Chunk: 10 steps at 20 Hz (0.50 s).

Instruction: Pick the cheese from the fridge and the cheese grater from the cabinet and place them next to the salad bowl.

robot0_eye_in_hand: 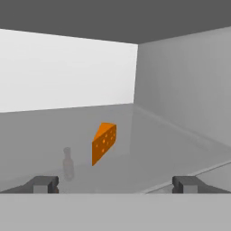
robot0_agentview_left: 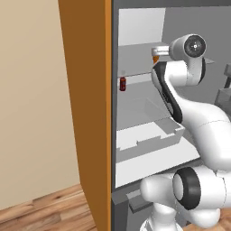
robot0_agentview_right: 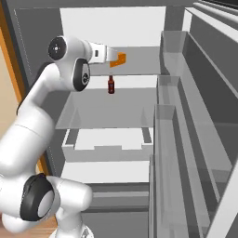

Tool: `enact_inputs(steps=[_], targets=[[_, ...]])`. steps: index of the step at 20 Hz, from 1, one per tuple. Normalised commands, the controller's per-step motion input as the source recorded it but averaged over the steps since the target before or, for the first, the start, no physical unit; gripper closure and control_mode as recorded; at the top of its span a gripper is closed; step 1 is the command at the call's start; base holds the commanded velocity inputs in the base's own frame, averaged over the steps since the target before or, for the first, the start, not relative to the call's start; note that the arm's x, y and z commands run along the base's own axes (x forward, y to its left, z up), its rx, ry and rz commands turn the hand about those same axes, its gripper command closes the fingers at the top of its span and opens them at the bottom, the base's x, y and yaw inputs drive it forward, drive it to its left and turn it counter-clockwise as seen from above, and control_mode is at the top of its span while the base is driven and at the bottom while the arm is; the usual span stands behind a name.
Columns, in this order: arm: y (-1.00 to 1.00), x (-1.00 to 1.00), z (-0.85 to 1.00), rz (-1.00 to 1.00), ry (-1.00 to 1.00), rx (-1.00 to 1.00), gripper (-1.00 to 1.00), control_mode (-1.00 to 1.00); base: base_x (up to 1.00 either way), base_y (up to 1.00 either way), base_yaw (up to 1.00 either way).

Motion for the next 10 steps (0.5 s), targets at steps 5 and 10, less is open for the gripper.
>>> enact_inputs(steps=[5, 10], targets=[[0.0, 0.29, -0.03, 0.0, 0.02, 0.0, -1.0, -1.0, 0.0, 0.0, 0.0], [0.0, 0.23, -0.03, 0.0, 0.07, 0.05, -1.0, -1.0, 0.0, 0.0, 0.0]])
